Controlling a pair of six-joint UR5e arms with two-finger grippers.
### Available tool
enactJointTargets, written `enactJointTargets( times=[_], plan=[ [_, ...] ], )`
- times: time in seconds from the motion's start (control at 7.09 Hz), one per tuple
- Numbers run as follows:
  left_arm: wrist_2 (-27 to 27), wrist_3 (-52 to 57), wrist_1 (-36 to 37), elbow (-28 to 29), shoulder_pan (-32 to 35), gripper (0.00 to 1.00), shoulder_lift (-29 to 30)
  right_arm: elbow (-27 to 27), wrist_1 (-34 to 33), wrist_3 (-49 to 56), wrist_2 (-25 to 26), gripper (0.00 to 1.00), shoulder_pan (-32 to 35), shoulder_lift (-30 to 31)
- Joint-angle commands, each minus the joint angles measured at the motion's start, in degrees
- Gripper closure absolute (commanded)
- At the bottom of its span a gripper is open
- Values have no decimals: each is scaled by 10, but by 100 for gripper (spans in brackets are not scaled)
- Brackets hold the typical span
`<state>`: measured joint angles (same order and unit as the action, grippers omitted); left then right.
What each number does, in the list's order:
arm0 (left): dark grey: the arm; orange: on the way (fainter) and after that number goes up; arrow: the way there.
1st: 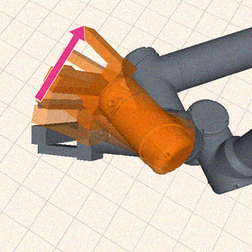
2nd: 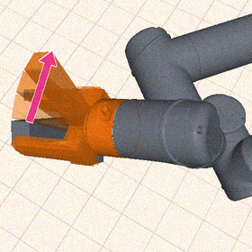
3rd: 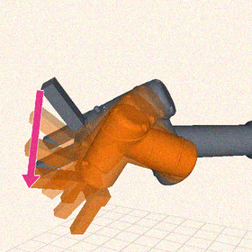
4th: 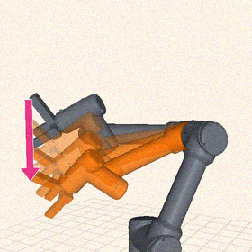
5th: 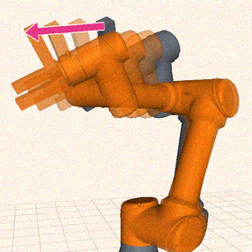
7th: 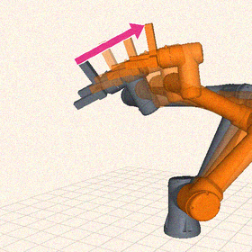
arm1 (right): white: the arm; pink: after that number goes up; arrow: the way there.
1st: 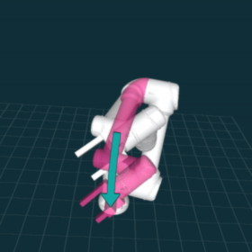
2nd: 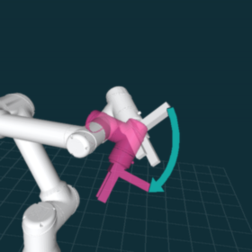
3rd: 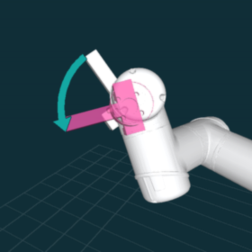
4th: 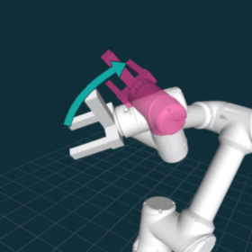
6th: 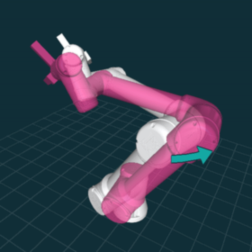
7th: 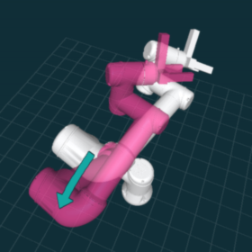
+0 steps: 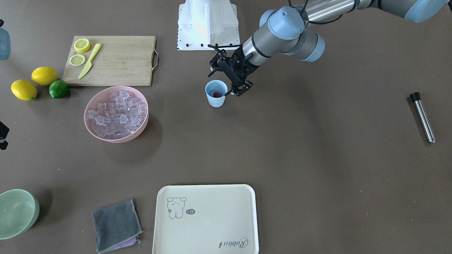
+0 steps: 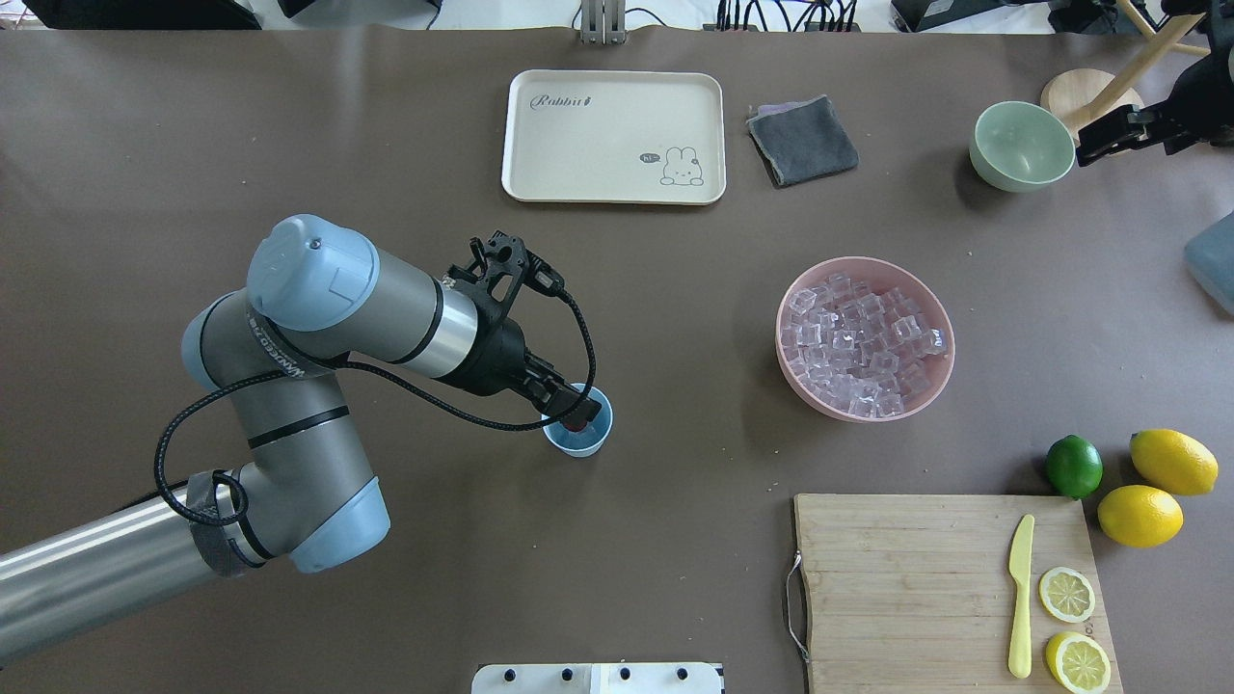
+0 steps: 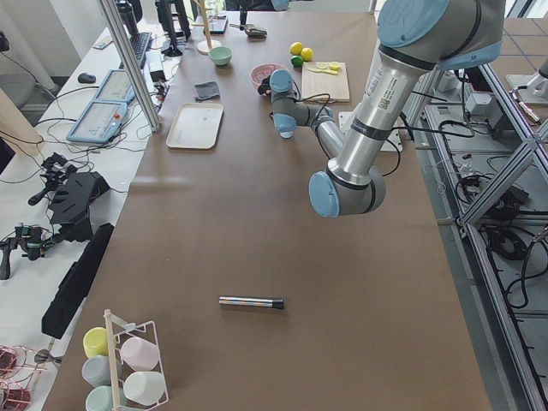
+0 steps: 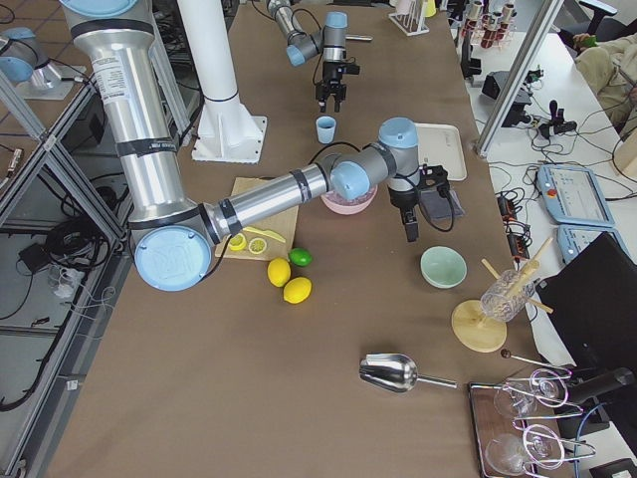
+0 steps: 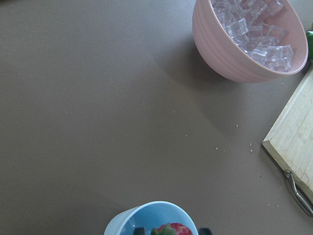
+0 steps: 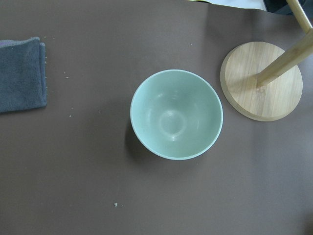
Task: Mash ice and strawberries in cup
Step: 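Open the left gripper and withdraw the left arm away from the cup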
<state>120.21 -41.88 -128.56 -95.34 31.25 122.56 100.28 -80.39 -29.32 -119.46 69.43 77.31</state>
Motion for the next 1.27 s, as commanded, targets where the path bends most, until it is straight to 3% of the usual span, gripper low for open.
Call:
enactJointTargets(
  times=[0.0,0.28,0.56,1.13],
  plan=[
    [6,-1,3,-9,32,2,2,3,0,0,-1,0,0,5],
    [64,0,12,-6,97,2,0,13,0,-20,-2,0,0,6],
    [120,0,78,-6,175,2,-1,15,-3,-23,-6,0,0,6],
    [130,0,87,-1,280,2,-80,14,0,-22,-5,0,-11,0]
  ],
)
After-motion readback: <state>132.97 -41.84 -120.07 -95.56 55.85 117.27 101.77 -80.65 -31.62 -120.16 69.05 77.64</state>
